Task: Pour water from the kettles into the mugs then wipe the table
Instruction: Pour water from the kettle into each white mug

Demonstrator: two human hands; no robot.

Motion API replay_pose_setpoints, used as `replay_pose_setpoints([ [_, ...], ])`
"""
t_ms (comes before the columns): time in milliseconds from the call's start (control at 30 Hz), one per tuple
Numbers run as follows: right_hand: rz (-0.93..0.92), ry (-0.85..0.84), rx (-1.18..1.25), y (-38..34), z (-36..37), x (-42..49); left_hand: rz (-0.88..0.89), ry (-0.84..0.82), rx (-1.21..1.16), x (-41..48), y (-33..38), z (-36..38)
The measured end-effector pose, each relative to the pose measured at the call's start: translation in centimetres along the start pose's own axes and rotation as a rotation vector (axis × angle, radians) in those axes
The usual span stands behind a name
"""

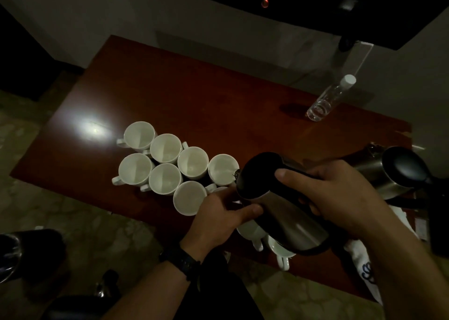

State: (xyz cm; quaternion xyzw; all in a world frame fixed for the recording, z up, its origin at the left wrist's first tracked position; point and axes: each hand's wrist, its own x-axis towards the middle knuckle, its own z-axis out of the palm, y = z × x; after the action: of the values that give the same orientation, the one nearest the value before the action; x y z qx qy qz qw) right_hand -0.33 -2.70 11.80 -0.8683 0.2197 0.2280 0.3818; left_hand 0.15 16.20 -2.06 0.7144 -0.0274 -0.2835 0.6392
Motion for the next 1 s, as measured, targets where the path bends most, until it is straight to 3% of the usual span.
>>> replay_pose_setpoints([
  [1000, -0.012, 0.047, -0.044, 0.34, 0.04, -0.73, 0.058, 0.003, 0.107, 0.03, 0.13, -0.44],
])
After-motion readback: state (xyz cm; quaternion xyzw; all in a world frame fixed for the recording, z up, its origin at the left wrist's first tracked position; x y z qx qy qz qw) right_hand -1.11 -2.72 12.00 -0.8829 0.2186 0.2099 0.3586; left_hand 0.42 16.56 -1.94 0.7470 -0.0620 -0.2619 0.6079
